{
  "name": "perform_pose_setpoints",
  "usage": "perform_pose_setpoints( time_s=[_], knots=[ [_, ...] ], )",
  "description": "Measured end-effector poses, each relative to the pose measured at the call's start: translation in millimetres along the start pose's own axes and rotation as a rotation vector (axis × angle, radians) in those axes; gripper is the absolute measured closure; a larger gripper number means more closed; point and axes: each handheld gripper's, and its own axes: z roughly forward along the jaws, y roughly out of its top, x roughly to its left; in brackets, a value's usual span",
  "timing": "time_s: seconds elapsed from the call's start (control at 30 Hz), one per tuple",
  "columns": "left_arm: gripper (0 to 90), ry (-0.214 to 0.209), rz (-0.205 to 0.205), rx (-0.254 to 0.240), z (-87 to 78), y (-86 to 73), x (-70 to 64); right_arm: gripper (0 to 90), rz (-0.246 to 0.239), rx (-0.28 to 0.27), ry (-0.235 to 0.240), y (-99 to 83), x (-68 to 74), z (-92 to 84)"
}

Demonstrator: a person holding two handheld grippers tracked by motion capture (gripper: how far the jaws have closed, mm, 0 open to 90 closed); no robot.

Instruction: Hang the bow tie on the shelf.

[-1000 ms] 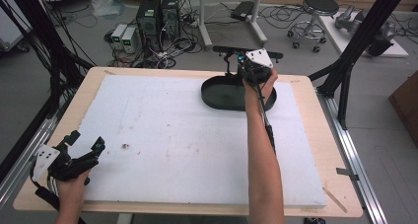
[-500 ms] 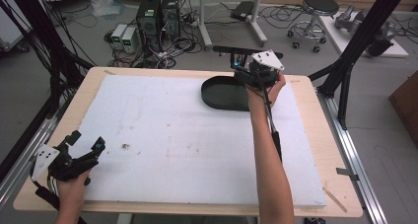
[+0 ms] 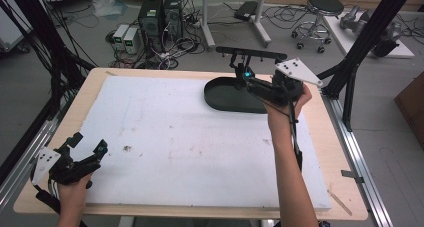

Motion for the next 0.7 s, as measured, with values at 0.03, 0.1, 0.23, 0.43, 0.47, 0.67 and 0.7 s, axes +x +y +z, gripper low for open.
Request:
perform_pose_setpoints(
  time_s=[0.03, 0.1, 0.23, 0.43, 0.47, 0.67, 0.7],
  knots=[
    [7.3, -0.001, 0.000, 0.000, -0.1, 0.1, -0.4, 12.4, 0.006, -0.004, 0.005, -0.1, -0.5, -6.9],
    [7.3, -0.006, 0.001, 0.000, -0.2, 0.3, -1.1, 12.6, 0.009, -0.017, 0.016, -1.1, -2.9, -20.4],
    [7.3, -0.013, 0.001, 0.000, -0.3, -0.3, -2.2, 12.3, 0.016, -0.027, 0.039, -5.3, -8.8, -46.1],
    [7.3, -0.013, 0.014, 0.000, -1.8, -0.2, -3.6, 12.0, 0.051, -0.055, 0.091, -18.7, -19.8, -79.5],
    [7.3, -0.012, 0.015, -0.001, -2.1, 0.0, -3.6, 12.0, 0.056, -0.062, 0.100, -22.6, -21.5, -84.5],
    [7.3, 0.000, 0.027, -0.004, -4.6, 0.7, -2.6, 11.9, 0.076, -0.056, 0.125, -48.3, -33.0, -109.3],
    [7.3, 0.003, 0.029, -0.003, -4.8, 0.5, -2.4, 11.9, 0.074, -0.055, 0.133, -53.0, -34.9, -113.2]
  ],
)
